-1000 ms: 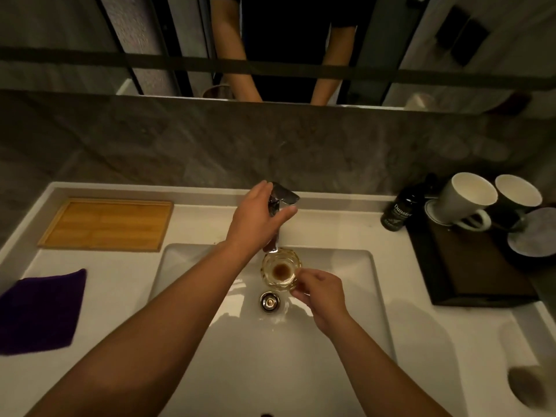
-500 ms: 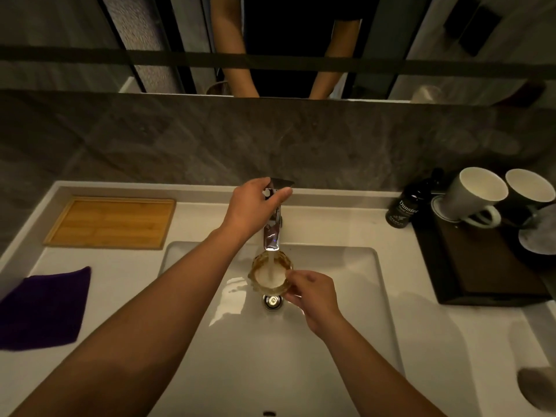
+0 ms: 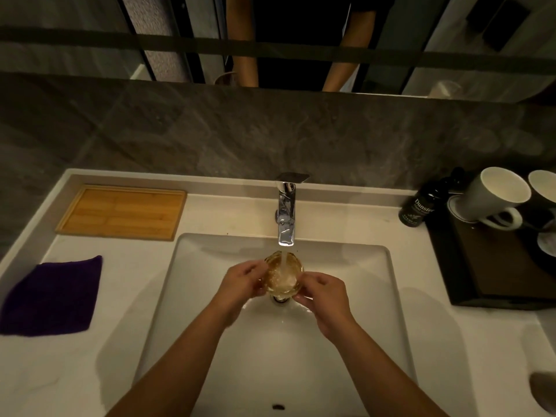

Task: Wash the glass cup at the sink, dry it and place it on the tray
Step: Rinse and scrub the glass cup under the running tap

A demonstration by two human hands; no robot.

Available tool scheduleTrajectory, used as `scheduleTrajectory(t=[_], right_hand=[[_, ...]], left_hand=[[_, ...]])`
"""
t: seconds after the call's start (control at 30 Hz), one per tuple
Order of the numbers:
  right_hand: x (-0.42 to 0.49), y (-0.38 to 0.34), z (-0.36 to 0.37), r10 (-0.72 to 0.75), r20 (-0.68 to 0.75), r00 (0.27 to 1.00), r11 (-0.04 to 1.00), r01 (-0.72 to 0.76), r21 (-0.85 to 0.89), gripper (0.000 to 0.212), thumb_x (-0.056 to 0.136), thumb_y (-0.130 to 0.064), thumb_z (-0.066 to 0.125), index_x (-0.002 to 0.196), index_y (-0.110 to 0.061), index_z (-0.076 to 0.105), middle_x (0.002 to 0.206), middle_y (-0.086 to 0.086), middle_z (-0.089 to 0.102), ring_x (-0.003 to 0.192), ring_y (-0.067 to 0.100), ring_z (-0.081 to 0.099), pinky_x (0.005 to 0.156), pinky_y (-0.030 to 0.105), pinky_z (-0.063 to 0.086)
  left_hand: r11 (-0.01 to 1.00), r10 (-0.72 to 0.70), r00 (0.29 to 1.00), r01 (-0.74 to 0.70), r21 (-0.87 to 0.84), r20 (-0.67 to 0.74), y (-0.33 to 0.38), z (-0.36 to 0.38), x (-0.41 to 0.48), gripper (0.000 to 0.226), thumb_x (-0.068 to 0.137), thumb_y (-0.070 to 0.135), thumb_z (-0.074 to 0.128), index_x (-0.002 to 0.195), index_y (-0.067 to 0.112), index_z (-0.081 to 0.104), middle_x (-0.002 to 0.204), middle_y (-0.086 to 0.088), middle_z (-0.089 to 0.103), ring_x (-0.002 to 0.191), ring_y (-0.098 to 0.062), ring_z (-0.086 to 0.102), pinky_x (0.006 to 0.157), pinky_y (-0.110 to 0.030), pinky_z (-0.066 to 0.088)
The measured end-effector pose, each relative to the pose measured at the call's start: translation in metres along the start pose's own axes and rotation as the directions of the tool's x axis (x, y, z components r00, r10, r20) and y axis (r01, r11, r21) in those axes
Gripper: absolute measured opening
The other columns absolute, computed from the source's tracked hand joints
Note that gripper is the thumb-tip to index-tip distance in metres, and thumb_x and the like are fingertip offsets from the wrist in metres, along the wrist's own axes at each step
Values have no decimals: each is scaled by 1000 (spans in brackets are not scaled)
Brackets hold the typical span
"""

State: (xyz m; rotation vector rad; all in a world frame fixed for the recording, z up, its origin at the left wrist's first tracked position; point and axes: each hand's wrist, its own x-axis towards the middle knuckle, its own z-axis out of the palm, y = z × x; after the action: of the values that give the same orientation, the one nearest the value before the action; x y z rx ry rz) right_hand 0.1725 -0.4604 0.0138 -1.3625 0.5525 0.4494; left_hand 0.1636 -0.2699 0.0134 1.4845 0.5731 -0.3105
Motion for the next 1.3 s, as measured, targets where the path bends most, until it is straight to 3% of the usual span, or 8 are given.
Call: scheduleTrajectory(t=[0.1,0.23,0.4,0.57,0.73,0.97,1.23,1.3], right_hand=[[-3,3,-8,1,15,1000,1000,-1,-17,15,90,-4,73,92,11,76,82,21,73,73,23,74,70,33,64],[-1,-1,-12,-11,-1,1000,1000,11,-25,14,91,-6,72,93,7,79,93,28,77,82,28,76,76,37,66],[-7,4,-8,18,41,999,999,-17,-43,17,92,-5,71,92,11,76,89,29,73,83,28,72,76,36,67],[-5,-2,-12,25,22,999,999,-24,-39,18,93,-6,71,97,11,77,92,27,74,85,30,72,77,38,66],[-8,2,-5,25,66,997,997,-20,-71,17,92,-6,72,95,10,77,90,23,75,83,27,72,75,35,66],[-4,-6,-6,31,28,999,997,-30,-66,18,93,-6,70,96,11,76,94,32,76,85,29,74,72,31,65],[2,-8,-12,65,10,998,997,-65,-41,26,95,-11,70,98,15,72,89,24,73,82,28,70,76,35,65],[0,-6,-8,76,30,997,996,-74,-41,25,96,-13,68,97,12,73,87,21,72,78,25,69,73,33,65]], left_hand=[[993,1,1000,2,-119,21,-21,4,-5,21,98,19,65,114,13,77,108,-18,78,98,-33,73,82,-40,62],[990,17,1000,-16,-139,7,-20,10,-3,23,98,18,65,117,11,75,109,-15,79,102,-31,74,81,-37,62],[984,20,1000,-23,-177,-15,-29,3,-7,25,97,21,66,116,10,76,109,-15,79,107,-37,73,93,-48,60],[982,25,1000,-28,-187,-19,-27,10,-14,19,98,16,64,111,11,77,100,-10,81,90,-24,76,74,-31,61],[978,22,998,-32,-207,-52,-32,3,-14,23,99,20,64,114,10,77,106,-13,80,96,-27,75,85,-40,62],[978,35,997,-47,-205,-62,-23,10,-9,22,99,17,64,114,7,77,100,-11,80,88,-20,75,73,-29,60],[977,5,996,-24,-211,-87,-21,23,-10,21,98,18,65,110,6,78,97,-14,79,79,-15,75,68,-26,60],[974,0,993,-26,-226,-116,-19,25,-14,20,99,18,64,106,6,78,87,-9,79,72,-10,74,63,-23,59]])
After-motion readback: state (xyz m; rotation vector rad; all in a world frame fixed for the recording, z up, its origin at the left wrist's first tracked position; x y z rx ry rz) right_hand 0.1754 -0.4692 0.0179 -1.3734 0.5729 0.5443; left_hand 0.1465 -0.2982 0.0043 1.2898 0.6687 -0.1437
